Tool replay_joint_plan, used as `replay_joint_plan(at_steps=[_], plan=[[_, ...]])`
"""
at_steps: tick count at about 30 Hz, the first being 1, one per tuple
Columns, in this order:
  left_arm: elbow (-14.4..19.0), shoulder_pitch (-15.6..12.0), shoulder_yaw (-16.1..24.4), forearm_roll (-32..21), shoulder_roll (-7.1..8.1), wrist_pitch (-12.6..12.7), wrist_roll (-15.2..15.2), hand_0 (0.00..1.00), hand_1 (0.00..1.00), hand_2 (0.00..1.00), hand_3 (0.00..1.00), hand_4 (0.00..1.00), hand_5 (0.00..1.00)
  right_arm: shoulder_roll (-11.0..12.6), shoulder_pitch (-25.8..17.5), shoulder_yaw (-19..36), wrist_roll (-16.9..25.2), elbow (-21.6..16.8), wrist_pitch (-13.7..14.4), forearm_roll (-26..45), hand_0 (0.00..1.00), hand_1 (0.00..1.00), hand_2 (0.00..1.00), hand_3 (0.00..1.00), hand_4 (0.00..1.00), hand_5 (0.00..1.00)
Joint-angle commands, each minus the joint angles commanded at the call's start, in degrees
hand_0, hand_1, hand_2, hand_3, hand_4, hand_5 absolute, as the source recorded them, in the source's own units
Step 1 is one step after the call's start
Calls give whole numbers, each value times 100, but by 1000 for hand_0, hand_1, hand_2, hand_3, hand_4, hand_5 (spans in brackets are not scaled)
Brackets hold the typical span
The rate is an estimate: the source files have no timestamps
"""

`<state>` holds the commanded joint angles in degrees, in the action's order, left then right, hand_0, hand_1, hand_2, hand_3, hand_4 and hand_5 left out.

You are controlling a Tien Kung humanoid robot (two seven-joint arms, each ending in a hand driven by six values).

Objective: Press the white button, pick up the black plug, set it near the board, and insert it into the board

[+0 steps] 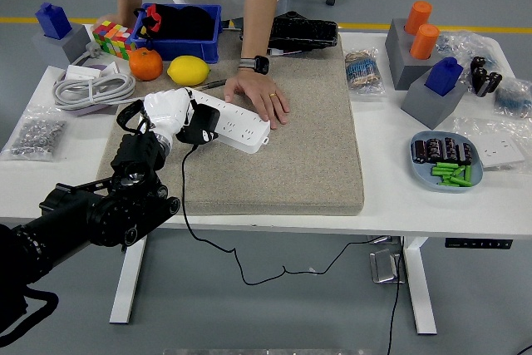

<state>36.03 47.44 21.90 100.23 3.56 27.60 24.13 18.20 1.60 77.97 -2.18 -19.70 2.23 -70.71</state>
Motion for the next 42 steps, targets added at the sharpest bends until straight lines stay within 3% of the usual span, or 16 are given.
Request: replay_joint_plan(at_steps=[4, 5, 10, 11, 16, 17, 22, 23, 28, 29, 35, 36, 40, 42], plan=[[3, 7, 6, 21, 0, 24, -3, 302, 416, 410, 615, 998, 486, -6, 0, 8, -1, 1, -2, -1, 750, 626, 619, 599, 662, 355], [5, 8, 8, 34, 0, 33, 3, 344, 458, 435, 638, 998, 560, -6, 0, 12, 0, 1, -3, -2, 750, 626, 619, 599, 663, 354], [23, 0, 19, 87, 0, 60, 65, 344, 458, 435, 638, 998, 560, -2, -2, 18, 0, 4, -5, -3, 750, 626, 619, 599, 663, 354], [28, -2, 24, 91, -1, 62, 78, 434, 533, 488, 694, 998, 587, -2, -3, 18, 0, 4, -5, -5, 750, 626, 620, 599, 663, 354], [49, -2, 47, 46, 1, 8, 114, 434, 533, 488, 694, 998, 587, -11, -3, 21, -1, 2, -11, -5, 750, 626, 620, 599, 663, 354], [51, -3, 50, 28, 0, -5, 123, 669, 671, 576, 770, 998, 594, -12, -4, 21, -2, 2, -12, -6, 750, 626, 620, 599, 663, 354], [49, -12, 58, 8, -3, -76, 191, 669, 671, 576, 770, 998, 594, -9, -8, 20, -2, 4, -14, -5, 750, 626, 620, 599, 663, 354], [49, -11, 60, 6, -2, -84, 196, 810, 824, 739, 846, 998, 622, -8, -6, 19, -2, 4, -15, -4, 751, 626, 619, 599, 663, 354], [73, -10, 84, -9, 0, -163, 239, 810, 824, 739, 846, 998, 622, -12, -6, 35, -3, 6, -17, -5, 751, 626, 619, 599, 663, 354], [84, -12, 98, -15, -1, -190, 258, 904, 939, 942, 961, 998, 664, -12, -6, 38, -3, 8, -17, -6, 751, 626, 619, 599, 663, 353], [170, -18, 213, -65, -3, -375, 295, 904, 939, 942, 961, 998, 664, -12, -7, 45, -3, 6, -19, -5, 751, 626, 619, 599, 663, 353], [184, -19, 233, -114, -3, -393, 279, 963, 998, 998, 998, 998, 792, -12, -6, 46, -3, 6, -19, -6, 751, 626, 619, 599, 664, 353], [226, -27, 283, -186, -5, -452, 267, 963, 998, 998, 998, 998, 792, -18, -5, 48, -4, 4, -22, -6, 751, 626, 619, 599, 664, 353], [250, -37, 306, -187, -4, -474, 263, 970, 998, 998, 998, 998, 850, -21, -8, 50, -5, 5, -23, -7, 751, 626, 619, 599, 663, 353]])
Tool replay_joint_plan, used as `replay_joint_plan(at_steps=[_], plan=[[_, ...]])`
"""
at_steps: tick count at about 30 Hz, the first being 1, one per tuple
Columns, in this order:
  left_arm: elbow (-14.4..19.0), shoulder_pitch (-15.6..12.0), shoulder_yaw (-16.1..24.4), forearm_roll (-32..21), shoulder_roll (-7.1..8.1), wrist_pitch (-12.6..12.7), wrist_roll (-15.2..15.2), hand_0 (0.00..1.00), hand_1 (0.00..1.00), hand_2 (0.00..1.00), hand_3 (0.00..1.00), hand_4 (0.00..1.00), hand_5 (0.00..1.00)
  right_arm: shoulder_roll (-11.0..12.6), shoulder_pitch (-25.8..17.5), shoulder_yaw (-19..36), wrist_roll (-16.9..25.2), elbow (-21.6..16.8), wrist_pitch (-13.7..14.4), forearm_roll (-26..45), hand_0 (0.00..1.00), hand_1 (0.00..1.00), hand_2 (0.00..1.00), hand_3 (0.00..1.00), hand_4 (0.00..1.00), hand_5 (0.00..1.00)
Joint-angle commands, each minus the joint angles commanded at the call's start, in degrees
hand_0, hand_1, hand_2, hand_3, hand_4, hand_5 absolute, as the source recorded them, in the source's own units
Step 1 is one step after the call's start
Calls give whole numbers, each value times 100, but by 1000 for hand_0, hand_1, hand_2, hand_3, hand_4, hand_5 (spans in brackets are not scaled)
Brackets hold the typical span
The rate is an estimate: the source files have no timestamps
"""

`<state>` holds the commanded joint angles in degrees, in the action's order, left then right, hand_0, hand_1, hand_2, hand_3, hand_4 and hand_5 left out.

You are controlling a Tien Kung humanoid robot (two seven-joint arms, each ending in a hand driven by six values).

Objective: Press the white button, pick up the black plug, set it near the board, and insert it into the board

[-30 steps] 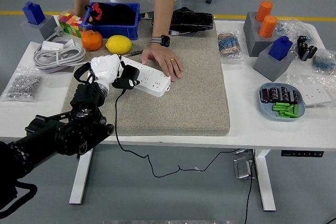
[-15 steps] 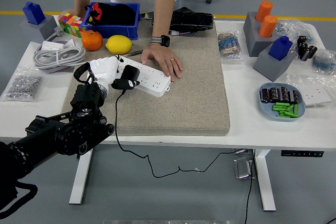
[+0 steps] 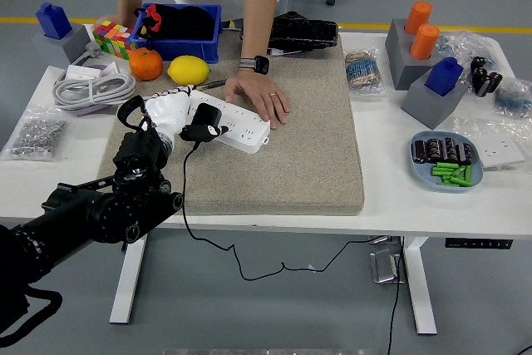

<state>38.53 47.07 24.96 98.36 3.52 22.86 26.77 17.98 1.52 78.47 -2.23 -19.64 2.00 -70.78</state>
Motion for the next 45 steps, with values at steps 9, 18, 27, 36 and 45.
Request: replay_joint_plan(at_steps=[9, 18, 27, 36, 45], plan=[[276, -86, 273, 37, 70, -85, 33, 977, 998, 998, 998, 998, 872, -3, -6, -20, -2, 3, -1, -2, 751, 626, 617, 599, 664, 353], [1587, -669, 1306, 423, 685, 692, -544, 803, 816, 830, 930, 949, 277, 18, -9, -21, 4, -2, 7, -18, 751, 626, 617, 599, 664, 353], [2723, -1308, 1306, -109, 1506, 632, -1889, 630, 625, 575, 644, 556, 2, 42, -27, -5, 7, -9, 13, -29, 751, 626, 617, 599, 664, 353], [2672, -1423, 1040, -295, 1568, 192, -2246, 731, 736, 622, 636, 574, 2, 38, -14, -37, 10, -17, 10, -10, 750, 626, 616, 599, 664, 353], [2384, -1342, 810, -182, 1420, 63, -2146, 765, 751, 640, 643, 606, 2, 41, -23, -45, 15, -11, 10, -3, 750, 626, 615, 599, 664, 353]])
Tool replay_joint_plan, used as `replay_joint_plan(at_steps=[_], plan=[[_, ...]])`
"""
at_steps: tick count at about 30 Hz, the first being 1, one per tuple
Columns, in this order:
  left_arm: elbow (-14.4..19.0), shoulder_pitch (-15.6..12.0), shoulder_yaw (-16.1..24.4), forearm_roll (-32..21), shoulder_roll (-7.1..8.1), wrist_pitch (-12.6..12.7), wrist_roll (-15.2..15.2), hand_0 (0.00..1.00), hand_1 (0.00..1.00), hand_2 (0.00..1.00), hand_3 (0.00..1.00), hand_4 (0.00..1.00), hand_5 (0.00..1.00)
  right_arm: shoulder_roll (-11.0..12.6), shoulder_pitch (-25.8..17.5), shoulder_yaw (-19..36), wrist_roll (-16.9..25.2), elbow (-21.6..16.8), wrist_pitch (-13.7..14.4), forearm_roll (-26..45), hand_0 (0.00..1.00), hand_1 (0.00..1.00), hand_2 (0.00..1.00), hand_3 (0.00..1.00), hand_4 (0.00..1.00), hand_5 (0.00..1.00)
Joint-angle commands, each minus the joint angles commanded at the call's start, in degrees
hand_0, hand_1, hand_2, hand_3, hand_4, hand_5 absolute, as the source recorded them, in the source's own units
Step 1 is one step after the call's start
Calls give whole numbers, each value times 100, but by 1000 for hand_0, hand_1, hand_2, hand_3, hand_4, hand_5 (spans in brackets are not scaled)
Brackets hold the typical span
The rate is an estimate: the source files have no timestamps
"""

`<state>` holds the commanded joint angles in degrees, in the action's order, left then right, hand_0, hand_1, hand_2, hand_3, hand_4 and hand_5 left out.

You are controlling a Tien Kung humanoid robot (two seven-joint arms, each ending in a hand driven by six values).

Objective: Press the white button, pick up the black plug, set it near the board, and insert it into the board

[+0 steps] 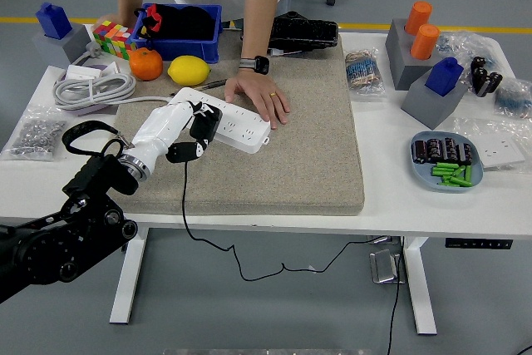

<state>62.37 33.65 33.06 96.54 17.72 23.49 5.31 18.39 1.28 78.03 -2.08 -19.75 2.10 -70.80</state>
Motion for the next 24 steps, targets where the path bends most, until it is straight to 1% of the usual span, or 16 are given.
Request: replay_joint_plan(at_steps=[2, 3, 8, 9, 14, 18, 20, 21, 24], plan=[[-54, 18, -30, 32, -30, -25, 42, 765, 751, 640, 643, 606, 2, -5, -5, 8, 0, 0, 0, 0, 750, 626, 615, 599, 664, 353], [-82, 25, -39, 33, -44, -26, 44, 801, 795, 713, 651, 655, 2, -7, -7, 11, -1, 0, -1, 0, 750, 626, 615, 599, 664, 353], [-243, 56, -52, 53, -127, 19, 2, 801, 795, 713, 651, 655, 2, -15, -19, 21, -1, 0, -2, -1, 750, 626, 615, 599, 664, 353], [-253, 57, -47, 54, -133, 26, -4, 808, 802, 727, 659, 657, 2, -16, -19, 22, -1, 0, -1, -2, 750, 626, 615, 599, 664, 353], [-283, 94, 10, 120, -168, 106, -39, 808, 802, 727, 659, 657, 2, -21, -12, 39, 2, -3, -2, 1, 750, 626, 615, 599, 664, 353], [-363, 134, -7, 203, -201, 135, 10, 808, 802, 729, 664, 667, 2, -25, -7, 55, 3, -3, -2, -1, 750, 625, 614, 599, 663, 353], [-434, 151, -50, 336, -226, 138, 68, 808, 802, 729, 664, 667, 2, -28, -4, 61, 4, -3, -4, 1, 750, 625, 614, 599, 663, 353], [-463, 154, -67, 381, -234, 142, 78, 831, 812, 743, 677, 693, 2, -30, -4, 63, 4, -3, -3, 0, 751, 625, 613, 598, 663, 353], [-569, 170, -126, 502, -264, 120, 126, 831, 812, 743, 677, 693, 2, -32, -1, 58, 7, -6, -4, 7, 751, 625, 613, 598, 663, 353]])
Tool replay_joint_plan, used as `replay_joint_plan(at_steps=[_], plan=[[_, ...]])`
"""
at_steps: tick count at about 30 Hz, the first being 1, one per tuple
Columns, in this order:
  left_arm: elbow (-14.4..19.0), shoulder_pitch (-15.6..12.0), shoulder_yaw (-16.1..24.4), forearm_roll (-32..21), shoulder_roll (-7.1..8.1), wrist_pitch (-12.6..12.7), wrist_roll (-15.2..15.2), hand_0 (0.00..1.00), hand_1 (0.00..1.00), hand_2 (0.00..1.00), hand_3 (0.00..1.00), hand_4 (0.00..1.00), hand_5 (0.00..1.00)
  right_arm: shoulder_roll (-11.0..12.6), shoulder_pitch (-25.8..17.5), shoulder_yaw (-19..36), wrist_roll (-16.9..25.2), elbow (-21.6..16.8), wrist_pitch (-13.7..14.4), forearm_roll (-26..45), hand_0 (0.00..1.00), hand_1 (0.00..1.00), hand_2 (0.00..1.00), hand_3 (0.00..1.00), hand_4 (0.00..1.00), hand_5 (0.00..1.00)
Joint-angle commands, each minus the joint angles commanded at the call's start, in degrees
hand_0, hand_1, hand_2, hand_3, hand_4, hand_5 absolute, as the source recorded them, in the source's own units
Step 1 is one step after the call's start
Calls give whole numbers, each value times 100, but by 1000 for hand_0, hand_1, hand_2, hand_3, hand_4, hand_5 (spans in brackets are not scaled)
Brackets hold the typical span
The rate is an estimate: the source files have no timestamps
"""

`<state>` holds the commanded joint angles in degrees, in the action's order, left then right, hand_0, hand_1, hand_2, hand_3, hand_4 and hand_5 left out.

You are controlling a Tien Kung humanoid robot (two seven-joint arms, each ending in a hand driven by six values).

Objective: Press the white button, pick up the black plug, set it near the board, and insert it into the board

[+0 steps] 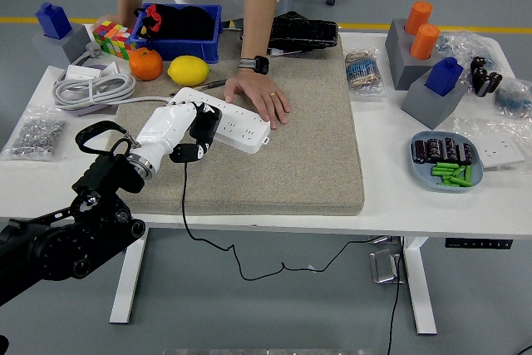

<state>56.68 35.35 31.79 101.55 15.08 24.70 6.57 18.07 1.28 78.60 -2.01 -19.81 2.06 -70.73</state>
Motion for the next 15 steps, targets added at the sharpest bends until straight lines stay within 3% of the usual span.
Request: replay_joint_plan(at_steps=[15], plan=[[-334, 125, -56, 146, -160, 80, -18, 837, 823, 757, 698, 706, 2, -1, 9, -14, 37, -3, 17, 19, 751, 624, 612, 598, 662, 351]])
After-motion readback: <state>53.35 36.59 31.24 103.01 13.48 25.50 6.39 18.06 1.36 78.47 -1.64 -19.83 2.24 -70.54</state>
